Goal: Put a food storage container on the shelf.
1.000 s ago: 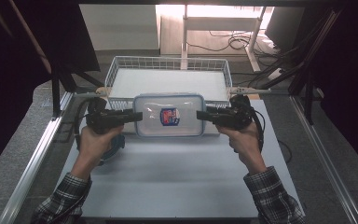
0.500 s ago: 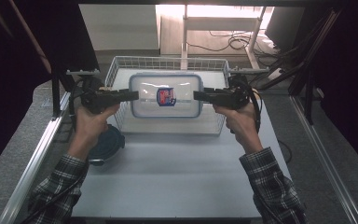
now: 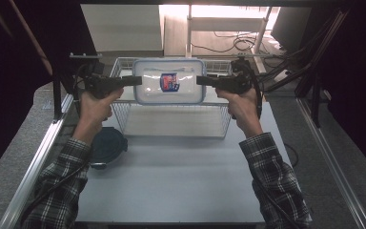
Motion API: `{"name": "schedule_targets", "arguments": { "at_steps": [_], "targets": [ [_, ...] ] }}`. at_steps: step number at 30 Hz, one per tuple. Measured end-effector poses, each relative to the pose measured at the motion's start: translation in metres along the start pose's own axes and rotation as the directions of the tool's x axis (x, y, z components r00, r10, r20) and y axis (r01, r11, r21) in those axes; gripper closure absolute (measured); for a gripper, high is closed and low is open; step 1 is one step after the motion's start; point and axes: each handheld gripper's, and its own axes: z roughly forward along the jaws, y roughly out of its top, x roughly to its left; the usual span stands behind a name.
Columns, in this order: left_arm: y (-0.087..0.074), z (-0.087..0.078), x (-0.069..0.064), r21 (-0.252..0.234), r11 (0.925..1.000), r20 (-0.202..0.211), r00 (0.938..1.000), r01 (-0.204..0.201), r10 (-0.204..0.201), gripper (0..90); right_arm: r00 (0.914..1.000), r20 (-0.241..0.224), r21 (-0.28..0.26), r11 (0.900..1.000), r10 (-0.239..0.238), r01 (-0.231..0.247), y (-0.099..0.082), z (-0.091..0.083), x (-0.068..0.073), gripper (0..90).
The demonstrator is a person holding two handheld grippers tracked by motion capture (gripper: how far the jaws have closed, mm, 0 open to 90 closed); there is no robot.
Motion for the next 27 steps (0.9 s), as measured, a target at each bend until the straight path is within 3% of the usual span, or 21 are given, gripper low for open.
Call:
{"name": "schedule_targets", "arguments": {
  "at_steps": [5, 19, 23, 27],
  "targets": [
    [0.01, 0.007, 0.007, 0.001, 1.0, -0.008, 1.0, 0.005, -0.005, 53.8, 0.9999, 0.003, -0.005, 0.9999, 0.014, -0.014, 0.007, 0.004, -0.008, 52.0],
    [0.01, 0.025, 0.027, 0.015, 0.9984, -0.006, 0.9985, 0.054, -0.054, 53.3, 0.9974, 0.017, 0.005, 0.9976, 0.07, -0.07, 0.003, 0.016, -0.03, 51.8],
    [0.012, 0.027, 0.025, 0.018, 0.9992, -0.028, 0.999, 0.036, -0.035, 52.7, 0.9963, 0.034, 0.01, 0.9968, 0.079, -0.079, 0.003, 0.017, -0.031, 50.3],
    [0.012, 0.029, 0.023, 0.012, 0.9997, -0.051, 0.9985, 0.019, -0.019, 50.0, 0.9959, 0.078, 0.016, 0.9988, 0.044, -0.046, 0.004, 0.02, -0.025, 47.5]
  ]
}}
